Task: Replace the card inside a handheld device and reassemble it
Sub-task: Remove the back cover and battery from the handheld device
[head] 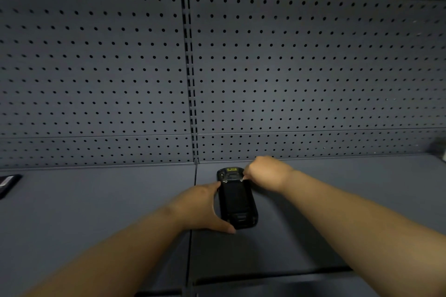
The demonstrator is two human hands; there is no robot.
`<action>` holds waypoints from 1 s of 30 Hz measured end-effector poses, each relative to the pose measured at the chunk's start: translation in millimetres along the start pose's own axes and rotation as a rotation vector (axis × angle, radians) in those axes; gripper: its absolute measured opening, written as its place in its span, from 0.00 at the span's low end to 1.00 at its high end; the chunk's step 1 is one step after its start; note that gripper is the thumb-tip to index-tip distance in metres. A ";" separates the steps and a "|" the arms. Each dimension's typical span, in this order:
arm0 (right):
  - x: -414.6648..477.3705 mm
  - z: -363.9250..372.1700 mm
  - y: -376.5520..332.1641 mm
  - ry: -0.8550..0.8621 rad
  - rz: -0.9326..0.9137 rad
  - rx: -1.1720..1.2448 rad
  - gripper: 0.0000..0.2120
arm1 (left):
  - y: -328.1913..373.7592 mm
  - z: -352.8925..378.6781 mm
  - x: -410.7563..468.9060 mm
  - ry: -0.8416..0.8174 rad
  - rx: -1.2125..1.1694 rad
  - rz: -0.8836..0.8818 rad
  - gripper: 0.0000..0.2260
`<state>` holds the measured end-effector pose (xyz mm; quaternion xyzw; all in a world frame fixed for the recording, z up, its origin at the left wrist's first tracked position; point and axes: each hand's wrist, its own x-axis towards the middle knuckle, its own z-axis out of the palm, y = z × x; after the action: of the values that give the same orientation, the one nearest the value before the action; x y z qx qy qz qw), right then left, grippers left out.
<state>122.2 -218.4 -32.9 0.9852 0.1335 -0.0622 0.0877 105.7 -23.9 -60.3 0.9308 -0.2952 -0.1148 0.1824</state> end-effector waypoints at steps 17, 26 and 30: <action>-30.6 15.1 -3.9 -0.111 0.048 0.490 0.34 | -9.3 -24.2 16.4 0.017 -0.027 0.002 0.24; -49.4 15.3 -6.5 -0.134 -0.006 0.521 0.44 | -15.0 -33.2 52.4 -0.030 0.380 0.134 0.14; -47.5 17.7 -5.3 -0.137 -0.006 0.514 0.44 | -12.6 -33.6 53.3 -0.062 0.513 0.169 0.13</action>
<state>73.6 -228.7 -44.1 0.9683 0.1099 -0.1607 -0.1566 165.4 -36.8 -40.6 0.9147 -0.3966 -0.0489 -0.0597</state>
